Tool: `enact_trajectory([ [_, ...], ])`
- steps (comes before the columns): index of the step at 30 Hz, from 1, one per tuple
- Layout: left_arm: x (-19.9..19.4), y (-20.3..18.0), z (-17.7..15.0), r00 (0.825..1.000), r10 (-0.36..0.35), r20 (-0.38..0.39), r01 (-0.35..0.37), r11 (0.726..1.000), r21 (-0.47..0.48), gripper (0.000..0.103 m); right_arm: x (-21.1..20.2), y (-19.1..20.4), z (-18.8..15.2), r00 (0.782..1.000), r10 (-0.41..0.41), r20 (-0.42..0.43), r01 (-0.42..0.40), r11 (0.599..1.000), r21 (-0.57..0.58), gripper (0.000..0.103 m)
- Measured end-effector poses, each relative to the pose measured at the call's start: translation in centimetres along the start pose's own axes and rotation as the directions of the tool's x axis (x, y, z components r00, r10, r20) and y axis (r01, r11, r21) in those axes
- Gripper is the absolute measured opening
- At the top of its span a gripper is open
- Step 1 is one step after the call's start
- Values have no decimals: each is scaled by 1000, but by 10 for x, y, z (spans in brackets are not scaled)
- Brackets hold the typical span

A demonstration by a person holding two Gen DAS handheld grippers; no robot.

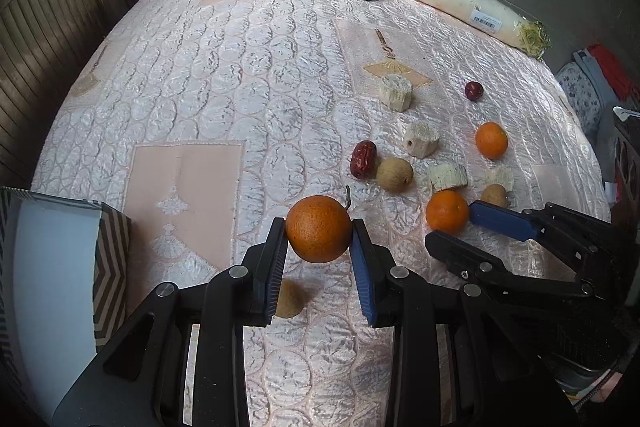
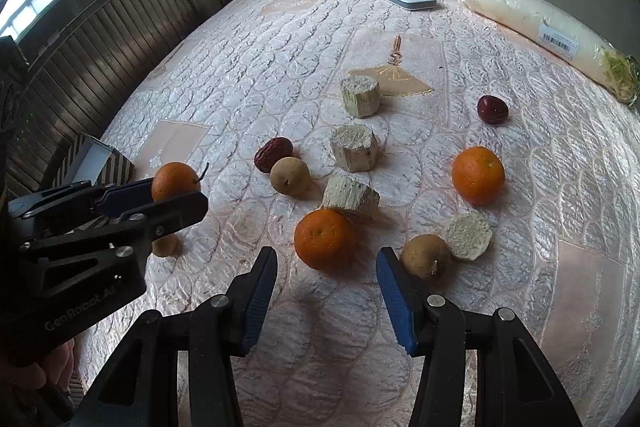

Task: Organize fruits
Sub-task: 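Grasp the large orange with the left tool while the right tool grasps a smaller orange, then carry both oranges over the white tray and lower them onto it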

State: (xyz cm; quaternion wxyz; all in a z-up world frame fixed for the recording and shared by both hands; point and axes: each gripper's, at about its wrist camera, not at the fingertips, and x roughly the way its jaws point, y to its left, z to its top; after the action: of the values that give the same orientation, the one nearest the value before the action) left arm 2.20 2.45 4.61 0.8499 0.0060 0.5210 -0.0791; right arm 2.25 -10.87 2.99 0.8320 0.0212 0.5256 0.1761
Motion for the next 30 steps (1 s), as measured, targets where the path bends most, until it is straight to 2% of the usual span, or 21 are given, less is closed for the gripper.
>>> enact_trajectory([
  [1, -1, 2, 0, 1000, 1, 1, -1, 1000, -7, 31, 3, 0, 1, 1000, 4, -3, -4, 1000, -1, 37],
  [4, -6, 9, -2, 1000, 12, 4, -11, 1000, -27, 31, 6, 3, 2, 1000, -15, -6, 15, 1000, -26, 29],
  [13, -30, 40, -5, 998, 43, 34, -39, 994, -101, 31, -18, 39, 11, 1000, 4, 21, -1, 991, -134, 29],
  [19, -48, 72, -12, 995, 92, 50, -82, 983, -165, 31, -22, 73, 21, 999, 38, 33, -31, 980, -197, 29],
  [25, -64, 115, -26, 987, 151, 50, -134, 958, -253, 31, -19, 112, 34, 997, 70, 33, -58, 959, -277, 29],
  [30, -72, 155, -41, 980, 196, 32, -174, 925, -337, 31, -15, 149, 45, 993, 116, 28, -100, 935, -340, 29],
])
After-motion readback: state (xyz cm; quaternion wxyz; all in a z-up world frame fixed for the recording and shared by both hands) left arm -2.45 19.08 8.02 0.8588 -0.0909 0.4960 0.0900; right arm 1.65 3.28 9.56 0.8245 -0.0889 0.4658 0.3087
